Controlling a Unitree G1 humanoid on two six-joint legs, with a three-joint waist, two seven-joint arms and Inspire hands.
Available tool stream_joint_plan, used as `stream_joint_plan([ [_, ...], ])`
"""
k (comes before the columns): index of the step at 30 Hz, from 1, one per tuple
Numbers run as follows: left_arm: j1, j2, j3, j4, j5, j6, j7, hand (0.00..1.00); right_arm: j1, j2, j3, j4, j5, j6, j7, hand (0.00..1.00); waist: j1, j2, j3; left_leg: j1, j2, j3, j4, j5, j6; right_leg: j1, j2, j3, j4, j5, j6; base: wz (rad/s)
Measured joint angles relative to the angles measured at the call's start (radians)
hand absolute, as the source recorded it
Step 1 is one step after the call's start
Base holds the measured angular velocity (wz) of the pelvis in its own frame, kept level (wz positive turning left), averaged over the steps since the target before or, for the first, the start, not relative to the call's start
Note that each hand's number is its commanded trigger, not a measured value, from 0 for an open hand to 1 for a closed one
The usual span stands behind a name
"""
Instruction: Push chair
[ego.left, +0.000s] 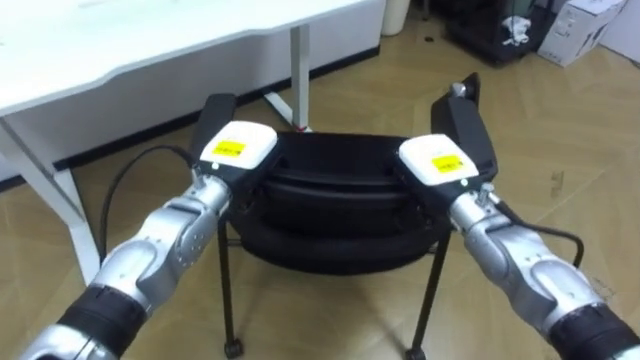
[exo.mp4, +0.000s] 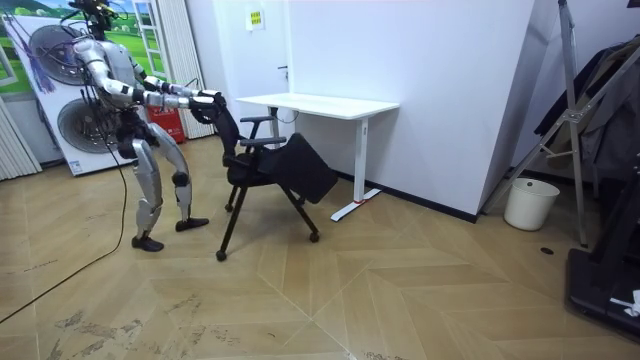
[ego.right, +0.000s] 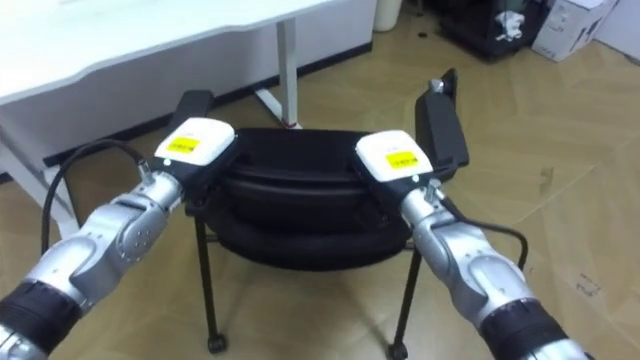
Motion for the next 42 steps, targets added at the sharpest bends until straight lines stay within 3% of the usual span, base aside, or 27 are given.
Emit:
stream_joint_plan([
  [1,0.003,-0.003,0.009,-0.008,0.010,0.002,0.001,1.00,-0.007,0.000,0.004,-0.004,0.001,0.008,0.008,1.00,0.015,-0.006,0.0019,-0.001,-0.001,-0.002,0.021,-0.022,-0.002,-0.035,-0.038,-0.008,0.110,0.021,0.005,0.12],
  [3,0.015,-0.003,0.021,-0.027,0.028,0.007,0.002,1.00,-0.011,0.002,0.016,-0.007,0.011,0.013,0.017,1.00,0.019,-0.014,0.0030,-0.002,0.000,-0.021,0.058,-0.052,-0.006,-0.059,-0.062,-0.008,0.220,0.070,-0.007,0.44],
  [4,0.016,-0.002,0.023,-0.038,0.035,0.013,0.005,1.00,-0.011,0.003,0.023,-0.007,0.022,0.013,0.021,1.00,0.021,-0.016,0.0024,-0.001,0.001,-0.042,0.079,-0.073,-0.011,-0.060,-0.061,-0.006,0.259,0.099,-0.020,0.60],
  [6,0.017,0.005,0.024,-0.043,0.040,0.016,0.008,1.00,-0.011,0.014,0.026,-0.002,0.027,0.019,0.022,1.00,0.032,-0.016,0.0026,0.006,0.000,-0.085,0.095,-0.093,-0.021,-0.057,-0.051,-0.008,0.293,0.153,-0.025,0.60],
  [8,0.016,0.006,0.022,-0.042,0.052,0.021,0.007,1.00,-0.011,0.033,0.020,0.017,0.027,0.021,0.020,1.00,0.045,-0.008,0.0067,0.023,0.006,-0.138,0.095,-0.103,-0.030,-0.054,-0.023,-0.007,0.304,0.233,-0.016,0.61],
  [9,0.011,0.008,0.017,-0.043,0.055,0.021,0.011,1.00,-0.016,0.041,0.021,0.029,0.029,0.021,0.014,1.00,0.068,-0.003,0.0088,0.033,0.023,-0.183,0.087,-0.109,-0.041,-0.080,-0.012,0.005,0.334,0.286,0.002,0.19],
  [10,0.011,0.018,0.021,-0.045,0.055,0.021,0.016,1.00,-0.041,0.059,0.027,0.057,0.030,0.019,0.003,1.00,0.103,-0.003,0.0087,0.036,0.026,-0.219,0.080,-0.114,-0.055,-0.123,-0.015,0.039,0.368,0.222,0.016,-0.07],
  [11,0.012,0.020,0.031,-0.043,0.054,0.025,0.020,1.00,-0.064,0.064,0.039,0.076,0.029,0.021,-0.004,1.00,0.114,0.004,0.0133,0.043,0.026,-0.231,0.077,-0.118,-0.067,-0.147,-0.017,0.049,0.383,0.169,0.017,-0.25],
  [12,0.011,0.021,0.051,-0.023,0.048,0.031,0.031,1.00,-0.122,0.081,0.070,0.123,0.015,0.031,-0.013,1.00,0.132,0.023,0.0257,0.058,0.024,-0.283,0.068,-0.118,-0.083,-0.190,-0.029,0.059,0.374,0.095,0.014,-0.08],
  [13,0.004,0.015,0.068,0.010,0.033,0.033,0.051,1.00,-0.173,0.103,0.091,0.165,0.008,0.039,-0.016,1.00,0.141,0.043,0.0375,0.072,0.019,-0.335,0.058,-0.116,-0.098,-0.232,-0.043,0.075,0.320,0.057,0.017,0.14],
  [14,-0.002,0.013,0.071,0.022,0.027,0.035,0.057,1.00,-0.191,0.106,0.100,0.181,0.006,0.041,-0.021,1.00,0.148,0.044,0.0384,0.075,0.007,-0.369,0.055,-0.115,-0.106,-0.253,-0.058,0.086,0.273,0.047,0.019,0.36],
  [15,-0.005,0.012,0.080,0.035,0.018,0.039,0.065,1.00,-0.215,0.118,0.108,0.202,0.004,0.041,-0.026,1.00,0.161,0.032,0.0385,0.072,-0.015,-0.421,0.061,-0.117,-0.122,-0.287,-0.093,0.128,0.141,0.048,0.022,0.69],
  [16,-0.013,0.011,0.090,0.041,0.015,0.043,0.072,1.00,-0.233,0.133,0.112,0.211,0.004,0.042,-0.026,1.00,0.159,0.023,0.0388,0.050,-0.024,-0.451,0.109,-0.145,-0.159,-0.292,-0.121,0.135,0.119,0.097,0.004,0.87],
  [17,-0.015,0.010,0.089,0.046,0.016,0.049,0.074,1.00,-0.233,0.137,0.111,0.217,0.004,0.046,-0.026,1.00,0.158,0.018,0.0408,0.041,-0.019,-0.455,0.133,-0.157,-0.166,-0.274,-0.113,0.104,0.126,0.084,-0.002,1.09],
  [18,-0.016,0.010,0.075,0.042,0.016,0.059,0.075,1.00,-0.238,0.138,0.115,0.233,0.016,0.050,-0.023,1.00,0.159,0.023,0.0367,0.031,0.013,-0.437,0.156,-0.156,-0.166,-0.233,-0.097,0.036,0.111,0.071,-0.015,1.00],
  [19,-0.013,0.008,0.066,0.027,0.016,0.067,0.075,1.00,-0.239,0.134,0.115,0.245,0.023,0.041,-0.023,1.00,0.159,0.029,0.0330,0.034,0.043,-0.415,0.141,-0.146,-0.172,-0.202,-0.073,0.005,0.083,0.070,-0.016,0.87],
  [20,-0.010,0.005,0.065,0.019,0.019,0.072,0.075,1.00,-0.239,0.132,0.114,0.246,0.023,0.040,-0.023,1.00,0.163,0.025,0.0339,0.036,0.053,-0.404,0.127,-0.137,-0.179,-0.193,-0.062,0.002,0.069,0.070,-0.017,0.68],
  [21,-0.007,0.001,0.064,0.010,0.026,0.081,0.075,1.00,-0.243,0.130,0.114,0.246,0.021,0.039,-0.023,1.00,0.177,0.022,0.0297,0.036,0.057,-0.387,0.100,-0.120,-0.187,-0.187,-0.054,0.000,0.049,0.063,-0.023,0.45],
  [22,-0.007,0.000,0.064,0.008,0.026,0.085,0.078,1.00,-0.251,0.129,0.114,0.247,0.016,0.039,-0.023,1.00,0.186,0.015,0.0332,0.034,0.059,-0.385,0.083,-0.113,-0.193,-0.187,-0.047,-0.001,0.039,0.058,-0.027,0.34],
  [27,-0.005,0.009,0.065,0.007,0.026,0.087,0.085,1.00,-0.256,0.132,0.117,0.247,0.007,0.036,-0.018,1.00,0.223,0.005,0.0362,0.033,0.060,-0.360,0.075,-0.106,-0.196,-0.178,-0.045,-0.004,0.027,0.041,-0.027,0.13],
  [31,0.008,0.040,0.059,-0.016,0.027,0.088,0.085,1.00,-0.253,0.147,0.118,0.253,0.007,0.040,-0.008,1.00,0.233,-0.008,0.0362,0.043,0.064,-0.361,0.075,-0.104,-0.193,-0.148,-0.030,-0.023,0.003,0.042,-0.020,0.13],
  [42,0.072,0.043,0.067,-0.052,0.027,0.107,0.088,1.00,-0.234,0.164,0.118,0.241,-0.028,0.035,0.030,1.00,0.199,0.034,0.0237,0.070,0.078,-0.358,0.068,-0.104,-0.191,-0.071,0.007,-0.057,-0.090,0.074,-0.001,0.07],
])
